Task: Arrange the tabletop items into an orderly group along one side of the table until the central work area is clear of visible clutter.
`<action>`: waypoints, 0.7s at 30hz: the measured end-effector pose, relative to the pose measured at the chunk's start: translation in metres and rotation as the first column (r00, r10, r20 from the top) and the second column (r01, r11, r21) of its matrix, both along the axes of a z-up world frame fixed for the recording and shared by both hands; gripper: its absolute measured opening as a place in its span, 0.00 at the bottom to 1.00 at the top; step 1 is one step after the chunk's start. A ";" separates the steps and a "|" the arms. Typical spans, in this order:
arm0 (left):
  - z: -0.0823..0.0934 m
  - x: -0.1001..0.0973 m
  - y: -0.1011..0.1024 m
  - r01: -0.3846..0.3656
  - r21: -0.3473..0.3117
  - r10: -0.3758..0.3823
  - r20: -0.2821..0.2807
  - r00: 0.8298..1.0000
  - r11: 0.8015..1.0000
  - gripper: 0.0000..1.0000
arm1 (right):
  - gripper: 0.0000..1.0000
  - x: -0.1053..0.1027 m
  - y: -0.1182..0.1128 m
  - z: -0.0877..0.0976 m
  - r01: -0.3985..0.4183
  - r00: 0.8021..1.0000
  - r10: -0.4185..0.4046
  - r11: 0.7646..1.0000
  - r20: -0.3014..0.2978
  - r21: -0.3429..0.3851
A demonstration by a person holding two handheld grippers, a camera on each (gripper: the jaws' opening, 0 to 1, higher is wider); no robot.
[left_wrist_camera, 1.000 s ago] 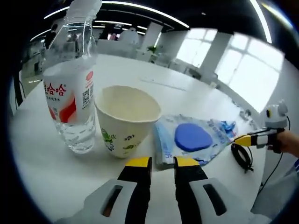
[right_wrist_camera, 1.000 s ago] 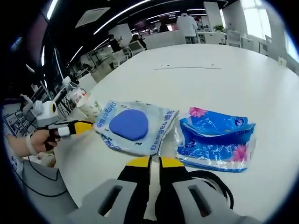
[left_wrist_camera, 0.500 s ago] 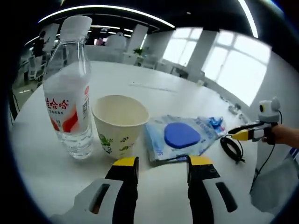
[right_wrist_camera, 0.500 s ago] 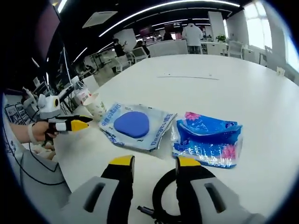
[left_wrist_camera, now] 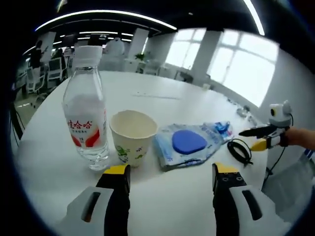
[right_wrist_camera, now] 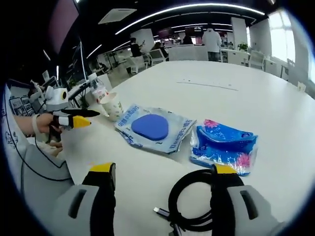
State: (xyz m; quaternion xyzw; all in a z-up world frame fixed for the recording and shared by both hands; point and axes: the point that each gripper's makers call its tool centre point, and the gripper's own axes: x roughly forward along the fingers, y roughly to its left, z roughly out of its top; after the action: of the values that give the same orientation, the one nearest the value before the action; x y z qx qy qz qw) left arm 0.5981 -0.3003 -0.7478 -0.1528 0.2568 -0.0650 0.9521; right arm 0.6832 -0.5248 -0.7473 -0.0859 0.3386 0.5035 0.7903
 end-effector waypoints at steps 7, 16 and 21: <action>0.005 -0.014 -0.009 0.035 -0.007 -0.035 0.012 0.999 0.999 0.90 | 0.85 -0.011 -0.006 0.009 -0.004 1.000 0.004 1.000 0.008 0.011; 0.014 -0.030 -0.012 0.042 0.007 -0.042 0.039 0.998 0.999 0.97 | 0.89 -0.025 -0.019 0.019 -0.007 1.000 0.007 1.000 0.021 0.005; 0.022 -0.039 -0.011 0.031 0.012 -0.032 0.062 0.998 0.999 0.97 | 0.91 -0.032 -0.029 0.025 0.009 0.999 -0.009 1.000 0.033 0.009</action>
State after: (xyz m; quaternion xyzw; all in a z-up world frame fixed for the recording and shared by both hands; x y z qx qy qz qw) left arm 0.5592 -0.3117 -0.7258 -0.1416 0.2300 -0.0833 0.9592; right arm 0.6516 -0.5540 -0.7223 -0.0891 0.3234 0.5000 0.7984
